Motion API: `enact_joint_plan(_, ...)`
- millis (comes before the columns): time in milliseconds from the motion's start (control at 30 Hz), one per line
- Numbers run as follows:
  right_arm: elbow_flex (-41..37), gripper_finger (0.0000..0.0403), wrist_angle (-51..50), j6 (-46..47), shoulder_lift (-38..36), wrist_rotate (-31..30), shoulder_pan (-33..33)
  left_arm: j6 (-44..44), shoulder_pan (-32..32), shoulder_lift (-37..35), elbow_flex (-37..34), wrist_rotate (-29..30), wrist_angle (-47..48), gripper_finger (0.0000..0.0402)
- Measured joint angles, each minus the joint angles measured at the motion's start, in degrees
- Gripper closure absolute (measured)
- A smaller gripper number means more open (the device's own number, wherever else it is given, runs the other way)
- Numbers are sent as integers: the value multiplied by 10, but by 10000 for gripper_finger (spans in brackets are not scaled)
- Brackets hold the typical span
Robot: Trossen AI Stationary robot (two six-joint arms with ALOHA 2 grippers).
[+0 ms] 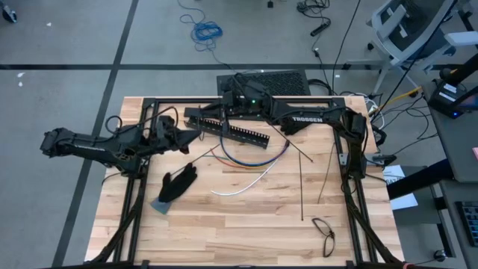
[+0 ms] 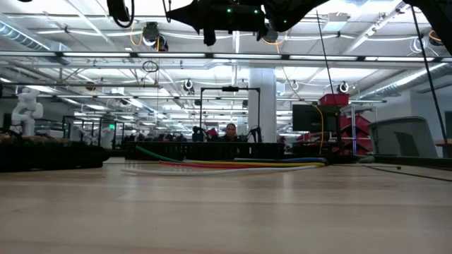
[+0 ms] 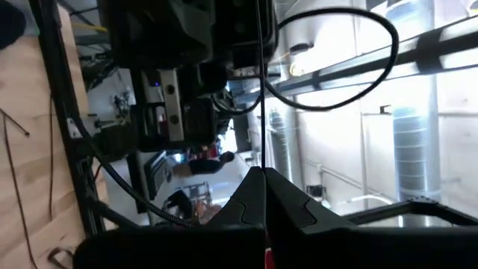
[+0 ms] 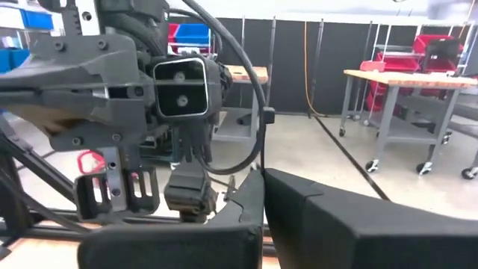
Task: Ziptie cables
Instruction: Prepare the zip tie
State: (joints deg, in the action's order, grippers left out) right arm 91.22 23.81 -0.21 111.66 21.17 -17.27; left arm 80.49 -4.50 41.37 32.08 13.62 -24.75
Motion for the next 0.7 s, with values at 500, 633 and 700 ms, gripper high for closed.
enact_joint_plan(500,0,403,18,7,0,2,1,2,0,6,0,-7,0,401)
enact_joint_plan(633,0,403,17,6,0,2,2,2,0,6,0,-3,0,401)
enact_joint_plan(700,0,403,17,6,0,3,2,2,0,6,0,0,0,401)
